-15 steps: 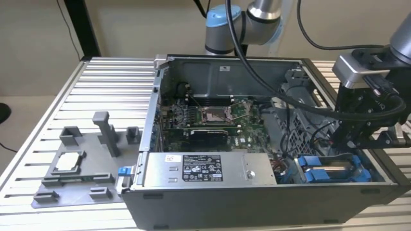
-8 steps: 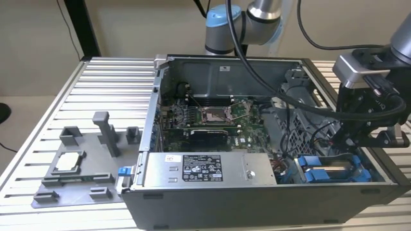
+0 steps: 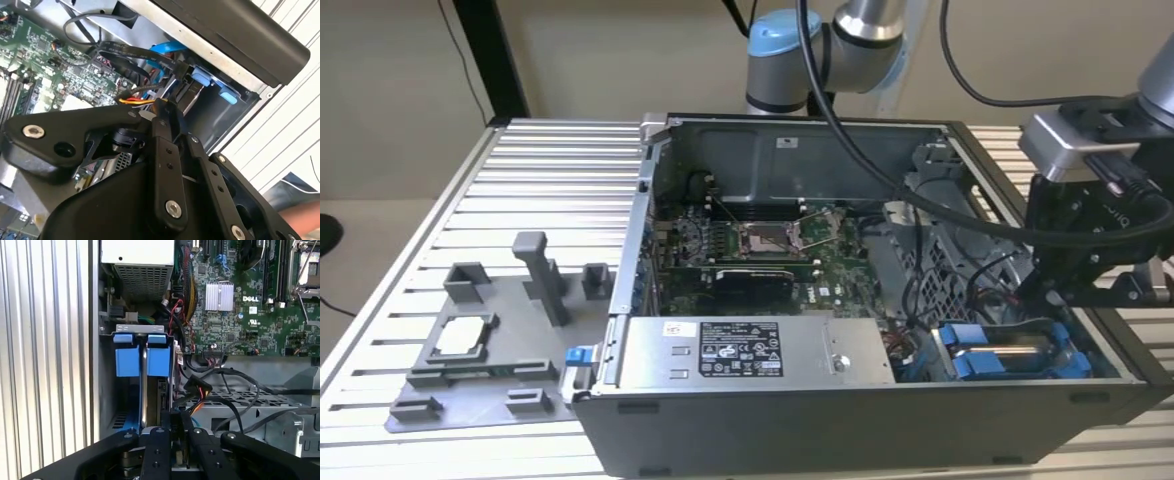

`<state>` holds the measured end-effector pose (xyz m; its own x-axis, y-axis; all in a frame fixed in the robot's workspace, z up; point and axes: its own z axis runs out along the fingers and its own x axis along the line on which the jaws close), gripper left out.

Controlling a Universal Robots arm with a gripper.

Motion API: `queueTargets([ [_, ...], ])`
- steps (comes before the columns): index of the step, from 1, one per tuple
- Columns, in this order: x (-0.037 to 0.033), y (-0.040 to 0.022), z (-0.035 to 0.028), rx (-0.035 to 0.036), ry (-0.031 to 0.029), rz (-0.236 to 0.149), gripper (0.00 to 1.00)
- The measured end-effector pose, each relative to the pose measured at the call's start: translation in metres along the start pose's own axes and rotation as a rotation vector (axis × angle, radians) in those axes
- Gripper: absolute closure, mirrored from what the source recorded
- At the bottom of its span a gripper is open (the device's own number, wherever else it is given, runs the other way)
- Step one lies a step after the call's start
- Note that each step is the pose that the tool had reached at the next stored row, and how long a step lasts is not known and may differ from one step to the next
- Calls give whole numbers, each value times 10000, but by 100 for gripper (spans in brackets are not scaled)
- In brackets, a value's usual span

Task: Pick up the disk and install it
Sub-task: 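Insert the disk into the insertion slot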

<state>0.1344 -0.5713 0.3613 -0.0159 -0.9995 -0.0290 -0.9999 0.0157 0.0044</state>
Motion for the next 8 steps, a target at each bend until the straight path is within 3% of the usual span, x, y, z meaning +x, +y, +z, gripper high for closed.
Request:
queueTargets([
  [2,0,-2,14,0,150,2,100],
  [3,0,-3,25,0,187,1,100],
  [8,-23,-4,112,1,259,1,100],
])
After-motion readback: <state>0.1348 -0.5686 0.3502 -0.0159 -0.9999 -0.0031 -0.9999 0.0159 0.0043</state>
